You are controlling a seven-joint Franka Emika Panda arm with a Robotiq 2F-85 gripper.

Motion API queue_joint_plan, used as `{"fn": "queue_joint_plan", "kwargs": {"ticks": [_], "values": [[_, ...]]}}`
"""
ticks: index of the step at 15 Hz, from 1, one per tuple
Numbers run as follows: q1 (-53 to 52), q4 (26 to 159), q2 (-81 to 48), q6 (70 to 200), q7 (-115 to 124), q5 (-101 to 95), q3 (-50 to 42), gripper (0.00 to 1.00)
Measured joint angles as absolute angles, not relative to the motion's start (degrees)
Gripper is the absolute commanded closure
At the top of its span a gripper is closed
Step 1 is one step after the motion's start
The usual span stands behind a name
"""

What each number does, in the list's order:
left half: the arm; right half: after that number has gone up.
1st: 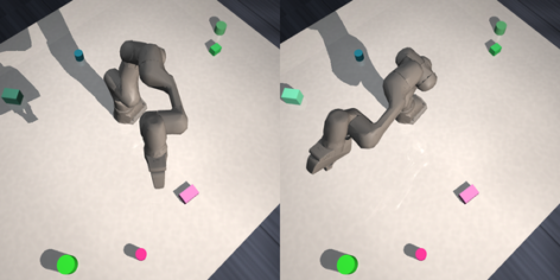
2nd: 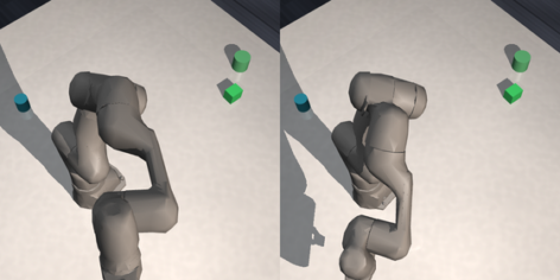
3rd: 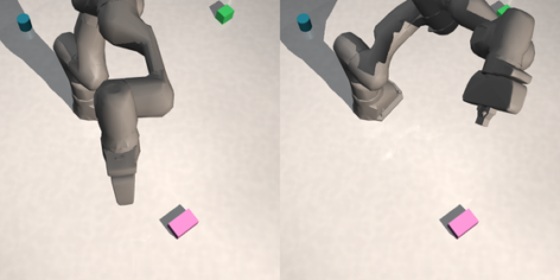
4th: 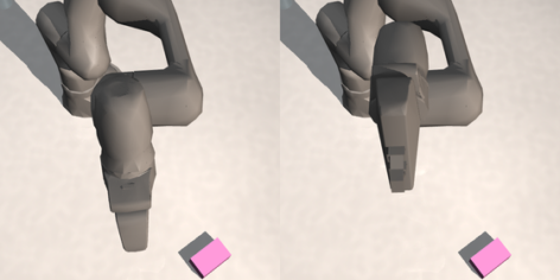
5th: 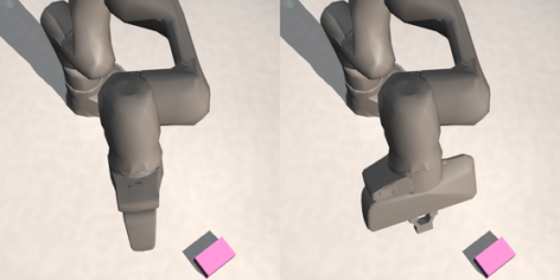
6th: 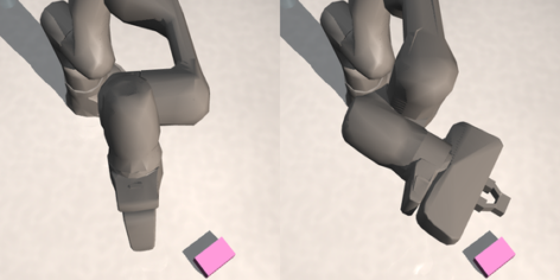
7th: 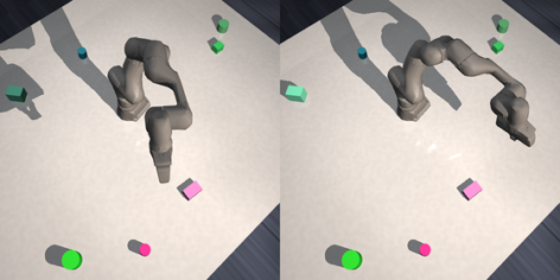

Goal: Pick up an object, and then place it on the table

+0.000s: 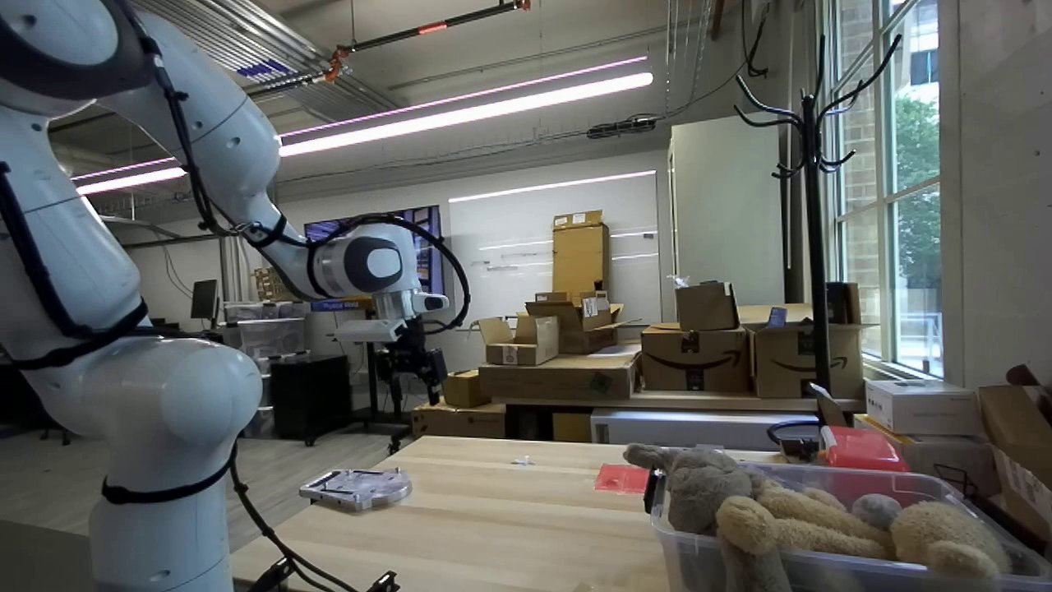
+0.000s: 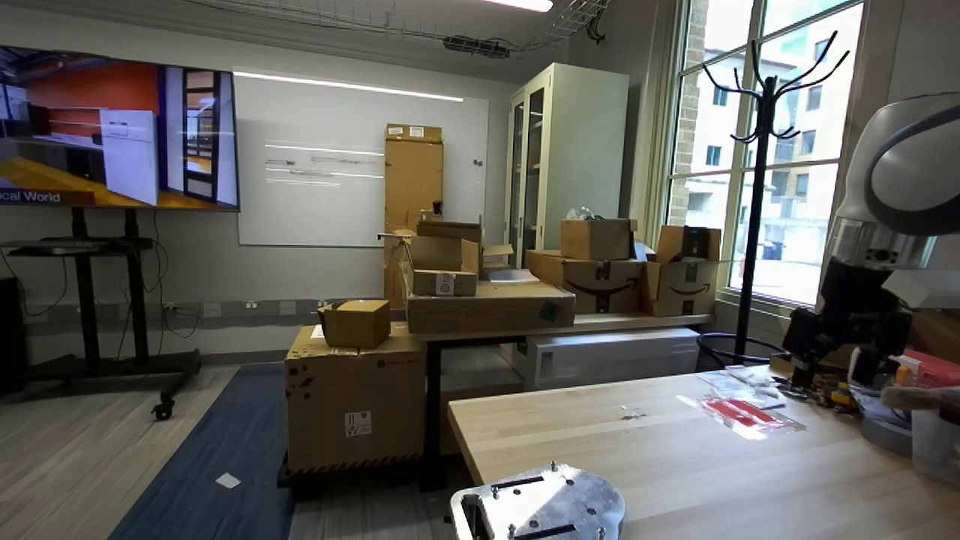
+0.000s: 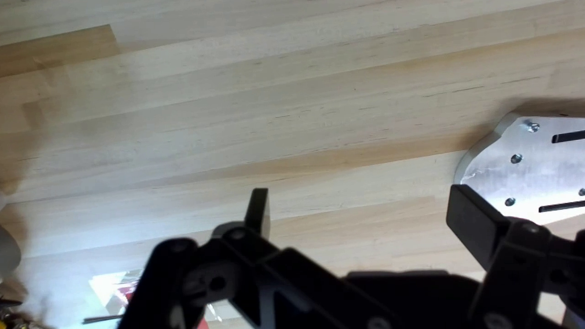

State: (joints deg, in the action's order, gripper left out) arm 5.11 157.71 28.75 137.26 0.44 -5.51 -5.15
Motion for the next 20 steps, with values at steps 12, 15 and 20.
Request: {"fn": "queue_joint_plan", "kwargs": {"ticks": [12,15,20], "values": [[3.63,143.57,-0.44,149.21,-4.55,6.26,-8.61,0.00],[5.00,139.02,-6.85,150.02,-4.54,6.24,-9.04,0.00],[6.67,132.34,-16.04,150.02,-4.49,6.34,-9.05,0.00]]}}
